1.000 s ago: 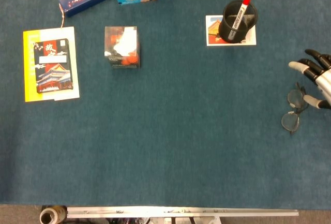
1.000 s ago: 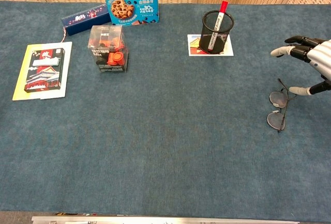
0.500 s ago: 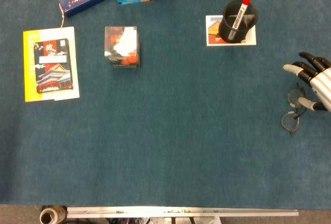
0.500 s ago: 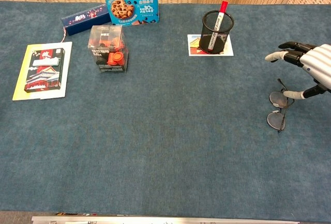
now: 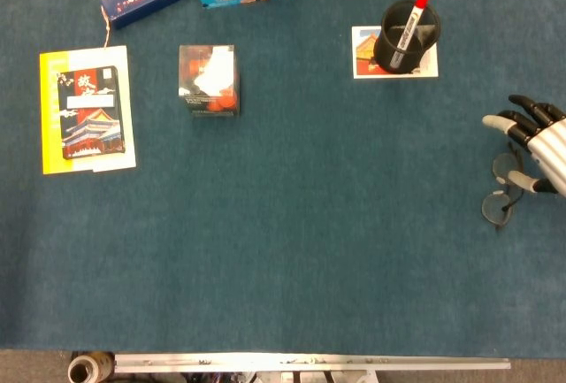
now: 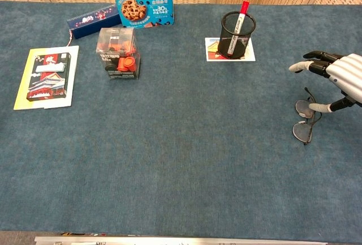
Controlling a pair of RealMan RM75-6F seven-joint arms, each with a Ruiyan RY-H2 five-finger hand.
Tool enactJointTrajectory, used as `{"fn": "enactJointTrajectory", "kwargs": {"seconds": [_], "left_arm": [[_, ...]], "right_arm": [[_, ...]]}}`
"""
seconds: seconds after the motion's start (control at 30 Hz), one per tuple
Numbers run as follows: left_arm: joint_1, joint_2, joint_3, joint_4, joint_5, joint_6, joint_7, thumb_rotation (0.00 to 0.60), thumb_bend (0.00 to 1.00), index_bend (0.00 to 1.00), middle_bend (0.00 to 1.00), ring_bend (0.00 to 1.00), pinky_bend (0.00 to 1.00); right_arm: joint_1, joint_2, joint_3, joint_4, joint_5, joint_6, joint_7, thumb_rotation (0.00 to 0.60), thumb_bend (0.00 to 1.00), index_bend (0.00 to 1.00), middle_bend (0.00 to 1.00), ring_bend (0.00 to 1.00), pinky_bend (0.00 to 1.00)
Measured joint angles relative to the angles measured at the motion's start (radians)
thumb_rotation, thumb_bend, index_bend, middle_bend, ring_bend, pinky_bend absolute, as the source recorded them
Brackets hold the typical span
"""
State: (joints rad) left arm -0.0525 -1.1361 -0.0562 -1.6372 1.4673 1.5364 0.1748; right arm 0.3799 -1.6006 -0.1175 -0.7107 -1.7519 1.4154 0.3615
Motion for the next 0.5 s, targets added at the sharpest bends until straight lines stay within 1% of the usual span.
{"fn": "enactJointTrajectory", "kwargs": {"seconds": [0.5], "left_arm": [[-0.001, 0.001, -0.001, -0.002, -0.001, -0.002, 0.001, 0.6, 0.52, 0.52, 0.53, 0.5, 0.63]], "right_arm": [[-0.019, -0.041, -0.018, 0.079, 0.007, -0.02, 0.042, 0.6, 0.12, 0.24, 0.31, 0.14, 0.29]]}}
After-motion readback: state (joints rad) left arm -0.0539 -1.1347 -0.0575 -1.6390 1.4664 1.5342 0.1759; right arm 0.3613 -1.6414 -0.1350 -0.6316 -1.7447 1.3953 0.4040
